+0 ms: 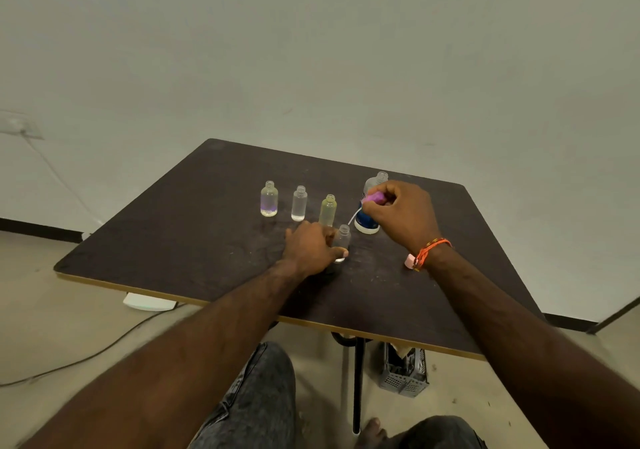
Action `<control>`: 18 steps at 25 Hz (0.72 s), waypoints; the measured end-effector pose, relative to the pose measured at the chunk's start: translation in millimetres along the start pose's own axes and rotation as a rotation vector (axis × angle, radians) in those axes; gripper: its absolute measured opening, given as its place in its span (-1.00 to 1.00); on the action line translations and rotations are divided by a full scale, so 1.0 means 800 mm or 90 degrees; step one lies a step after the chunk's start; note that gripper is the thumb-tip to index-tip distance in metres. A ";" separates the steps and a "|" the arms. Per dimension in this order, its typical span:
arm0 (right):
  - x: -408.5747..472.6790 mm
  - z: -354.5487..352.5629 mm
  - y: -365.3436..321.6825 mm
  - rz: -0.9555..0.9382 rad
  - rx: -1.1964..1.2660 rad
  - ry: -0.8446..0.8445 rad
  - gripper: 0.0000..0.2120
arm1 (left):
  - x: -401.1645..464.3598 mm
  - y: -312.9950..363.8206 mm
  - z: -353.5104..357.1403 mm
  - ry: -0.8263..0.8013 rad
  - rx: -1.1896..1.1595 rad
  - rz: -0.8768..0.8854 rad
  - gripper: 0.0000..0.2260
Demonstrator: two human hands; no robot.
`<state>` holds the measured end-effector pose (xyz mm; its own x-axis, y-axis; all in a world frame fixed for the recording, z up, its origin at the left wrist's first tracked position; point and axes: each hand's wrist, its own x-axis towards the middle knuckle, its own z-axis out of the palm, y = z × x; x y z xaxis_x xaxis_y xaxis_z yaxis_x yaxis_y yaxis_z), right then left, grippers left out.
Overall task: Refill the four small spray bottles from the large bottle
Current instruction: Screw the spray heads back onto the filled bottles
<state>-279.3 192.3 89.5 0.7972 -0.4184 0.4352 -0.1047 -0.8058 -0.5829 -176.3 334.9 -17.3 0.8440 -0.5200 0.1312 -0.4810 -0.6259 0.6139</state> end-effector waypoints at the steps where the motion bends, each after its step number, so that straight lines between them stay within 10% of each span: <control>1: 0.002 0.005 0.000 -0.001 -0.012 -0.017 -0.90 | -0.001 -0.001 0.001 0.003 -0.002 0.000 -0.72; 18: 0.012 0.069 0.008 0.033 -0.114 -0.209 -0.93 | 0.000 -0.008 0.004 -0.009 0.029 0.024 -0.71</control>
<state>-239.2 206.3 51.9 0.9332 -0.3274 0.1481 -0.2291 -0.8597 -0.4566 -174.4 337.0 -23.6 0.8216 -0.5519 0.1430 -0.5234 -0.6306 0.5731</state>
